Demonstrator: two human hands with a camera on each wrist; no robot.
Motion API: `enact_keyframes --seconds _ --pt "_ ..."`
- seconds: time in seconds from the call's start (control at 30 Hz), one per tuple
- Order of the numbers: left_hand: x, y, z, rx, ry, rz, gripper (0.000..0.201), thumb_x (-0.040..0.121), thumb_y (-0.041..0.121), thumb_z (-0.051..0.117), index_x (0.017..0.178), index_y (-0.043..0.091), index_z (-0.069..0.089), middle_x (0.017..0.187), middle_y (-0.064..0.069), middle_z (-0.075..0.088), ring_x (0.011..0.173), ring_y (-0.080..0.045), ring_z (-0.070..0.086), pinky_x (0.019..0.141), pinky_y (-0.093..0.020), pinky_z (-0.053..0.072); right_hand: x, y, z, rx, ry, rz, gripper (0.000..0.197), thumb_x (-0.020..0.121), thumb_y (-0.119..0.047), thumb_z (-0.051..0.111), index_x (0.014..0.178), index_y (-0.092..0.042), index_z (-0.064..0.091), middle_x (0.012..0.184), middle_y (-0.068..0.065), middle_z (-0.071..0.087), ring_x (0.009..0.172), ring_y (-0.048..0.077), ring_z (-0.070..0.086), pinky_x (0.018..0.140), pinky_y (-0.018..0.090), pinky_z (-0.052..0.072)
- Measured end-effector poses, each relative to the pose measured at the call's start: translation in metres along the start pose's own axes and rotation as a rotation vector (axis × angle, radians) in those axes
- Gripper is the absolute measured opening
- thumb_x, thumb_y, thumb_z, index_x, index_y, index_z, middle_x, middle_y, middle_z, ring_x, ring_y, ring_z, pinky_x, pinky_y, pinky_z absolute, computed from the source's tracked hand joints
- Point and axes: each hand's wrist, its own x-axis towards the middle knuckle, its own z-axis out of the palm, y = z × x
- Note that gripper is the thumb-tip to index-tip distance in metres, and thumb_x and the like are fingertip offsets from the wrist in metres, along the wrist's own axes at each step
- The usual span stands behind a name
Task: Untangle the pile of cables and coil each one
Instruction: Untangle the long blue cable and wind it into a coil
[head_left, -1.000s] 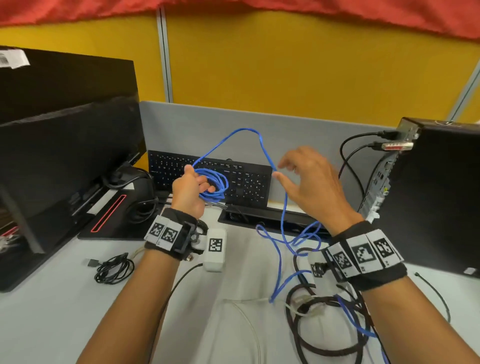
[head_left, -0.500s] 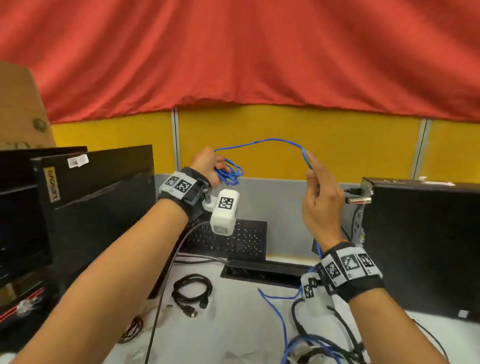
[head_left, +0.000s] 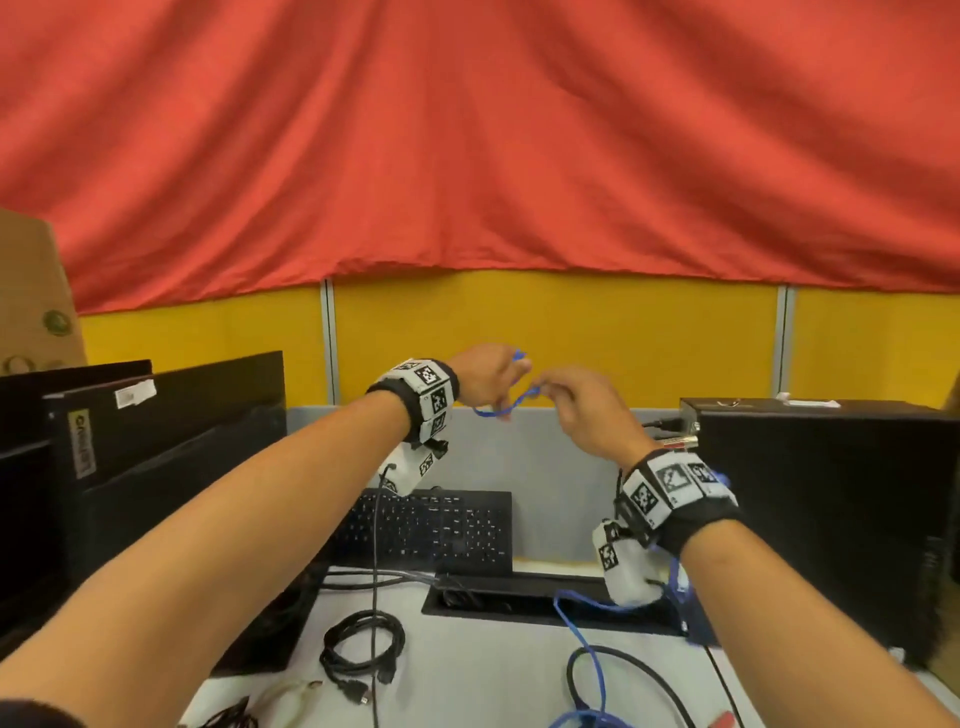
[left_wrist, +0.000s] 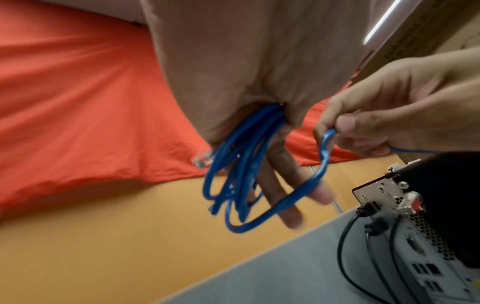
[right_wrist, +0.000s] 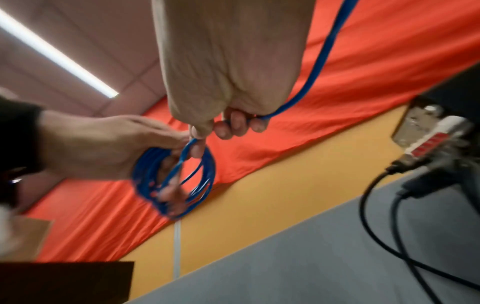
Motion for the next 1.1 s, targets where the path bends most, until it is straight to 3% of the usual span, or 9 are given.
enact_keyframes --seconds 0.23,0.3,0.4,0.57,0.73,0.83,0.93,1.03,1.1 --pt "-0.002 -0.006 0.020 -0.211 -0.213 -0.041 0.059 0.106 0.054 0.027 0.070 0.011 0.045 0.051 -0.001 0.035 0.040 -0.015 0.032 0.046 -0.025 0.036 0.002 0.036 -0.008 0.006 0.050 -0.024 0.018 0.101 -0.028 0.062 0.097 -0.020 0.077 0.071 0.007 0.057 0.075 0.022 0.052 0.074 0.041 0.038" --pt "-0.002 -0.001 0.013 -0.371 -0.257 -0.050 0.061 0.100 0.063 0.031 0.068 0.013 0.044 0.050 0.003 0.026 0.041 -0.014 0.021 0.045 -0.025 0.027 0.002 0.041 -0.003 -0.065 0.046 -0.040 0.025 0.104 -0.031 0.053 0.104 -0.021 0.076 0.077 0.008 0.061 0.079 0.023 0.052 0.077 0.041 0.035" --pt "0.000 0.008 -0.004 -0.453 -0.265 -0.027 0.047 0.102 0.047 0.049 0.068 0.015 0.045 0.050 0.005 0.023 0.042 -0.012 0.018 0.042 -0.024 0.021 0.002 0.044 0.003 -0.074 0.141 -0.057 0.033 0.108 -0.026 0.047 0.131 -0.016 0.067 0.099 0.013 0.072 0.092 0.030 0.062 0.085 0.047 0.043" --pt "0.007 0.000 -0.053 -0.587 -0.098 -0.110 0.039 0.102 0.029 0.053 0.067 0.018 0.040 0.048 0.007 0.021 0.038 -0.008 0.017 0.035 -0.021 0.021 0.000 0.056 0.009 -0.059 0.261 -0.093 0.040 0.105 -0.013 0.053 0.145 -0.007 0.054 0.073 0.006 0.058 0.065 0.024 0.048 0.067 0.035 0.030" --pt "0.020 -0.020 -0.101 -0.817 0.178 -0.283 0.042 0.106 0.024 0.042 0.066 0.020 0.032 0.039 0.009 0.021 0.028 -0.005 0.017 0.030 -0.016 0.019 -0.004 0.073 0.010 -0.036 0.364 -0.042 0.046 0.102 0.001 0.052 0.147 -0.010 0.052 0.071 -0.009 0.048 0.063 0.007 0.042 0.060 0.019 0.033" --pt "0.031 -0.023 -0.090 -0.857 0.444 -0.301 0.032 0.105 0.016 0.040 0.073 0.015 0.040 0.041 0.005 0.027 0.027 -0.007 0.019 0.031 -0.014 0.021 0.003 0.069 0.026 -0.217 0.117 0.068 0.048 0.102 0.002 0.046 0.146 -0.017 0.055 0.089 0.012 0.066 0.079 0.029 0.059 0.067 0.041 0.049" --pt "0.038 -0.019 -0.058 -0.605 0.603 -0.253 0.027 0.104 0.025 0.048 0.084 0.007 0.046 0.058 -0.006 0.041 0.036 -0.016 0.033 0.042 -0.022 0.032 0.009 0.052 0.044 -0.305 -0.113 0.028 0.047 0.102 0.001 0.045 0.139 -0.022 0.062 0.094 0.011 0.067 0.086 0.031 0.061 0.076 0.040 0.046" --pt "0.037 -0.020 -0.027 -0.408 0.438 -0.154 0.039 0.108 0.032 0.039 0.080 0.007 0.048 0.070 -0.016 0.065 0.044 -0.020 0.047 0.055 -0.031 0.041 0.008 0.035 0.054 -0.342 -0.213 -0.119 0.039 0.104 -0.009 0.046 0.131 -0.027 0.067 0.080 -0.003 0.045 0.080 0.020 0.043 0.074 0.034 0.024" --pt "0.032 -0.024 -0.008 -0.360 0.272 -0.136 0.034 0.110 0.030 0.032 0.096 0.003 0.046 0.088 -0.025 0.072 0.055 -0.024 0.060 0.062 -0.035 0.049 0.007 0.032 0.054 -0.286 -0.250 -0.160 0.034 0.105 -0.013 0.048 0.126 -0.028 0.070 0.083 -0.003 0.041 0.083 0.018 0.039 0.072 0.035 0.021"
